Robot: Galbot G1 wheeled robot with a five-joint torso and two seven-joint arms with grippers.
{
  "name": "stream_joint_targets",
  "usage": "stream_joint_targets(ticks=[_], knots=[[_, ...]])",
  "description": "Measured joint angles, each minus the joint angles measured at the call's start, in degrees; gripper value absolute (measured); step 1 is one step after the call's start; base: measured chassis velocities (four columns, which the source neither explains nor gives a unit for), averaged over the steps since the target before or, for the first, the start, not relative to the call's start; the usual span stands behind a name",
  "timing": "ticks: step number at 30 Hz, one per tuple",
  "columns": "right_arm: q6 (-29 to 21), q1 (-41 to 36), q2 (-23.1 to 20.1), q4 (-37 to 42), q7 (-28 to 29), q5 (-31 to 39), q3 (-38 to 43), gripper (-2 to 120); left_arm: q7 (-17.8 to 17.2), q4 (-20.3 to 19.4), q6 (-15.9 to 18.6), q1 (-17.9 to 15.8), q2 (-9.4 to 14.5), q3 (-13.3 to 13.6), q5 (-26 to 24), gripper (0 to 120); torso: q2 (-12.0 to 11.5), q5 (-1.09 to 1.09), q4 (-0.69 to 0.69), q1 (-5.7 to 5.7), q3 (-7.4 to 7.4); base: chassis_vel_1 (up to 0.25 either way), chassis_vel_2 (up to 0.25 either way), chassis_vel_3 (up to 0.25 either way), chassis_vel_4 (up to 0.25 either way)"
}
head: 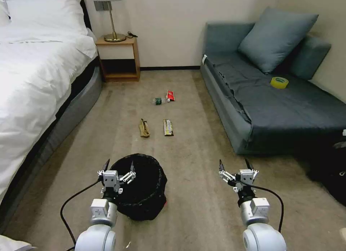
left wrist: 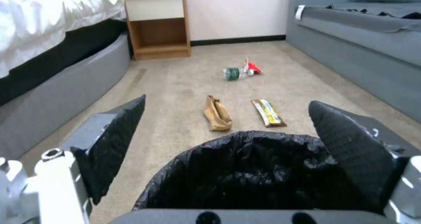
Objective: Pick up the trash bin, then pick up the garbage on the floor and place it into the trash bin.
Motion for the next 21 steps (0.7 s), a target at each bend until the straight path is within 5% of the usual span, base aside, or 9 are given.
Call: stream_joint_targets(ticks=[14,19,21], knots=[[-0.50,0.05,0.26,0.78,0.51,-0.05,-0.05,100,-0.28,-0.46,0.76,-0.32,0.03,-0.04,-0.21,100,-0.01,0.00,0.00,0.00,0.00,0.000,0.000,0.000,0.000],[-4.21,0.58,2.22,6.33,4.05,-0.76,-0.64,100,-3.02,-4.93,6.27,-2.91,0.42,-0.80,-1.67,100,0.00,0.00,0.00,0.00,0.00,0.000,0.000,0.000,0.000],[-7.85,1.03,4.08,11.50,7.48,-1.50,-1.20,100,-5.70,-9.07,11.71,-5.34,0.78,-1.50,-3.06,100,0.00,-0.01,0.00,0.00,0.00,0.000,0.000,0.000,0.000]])
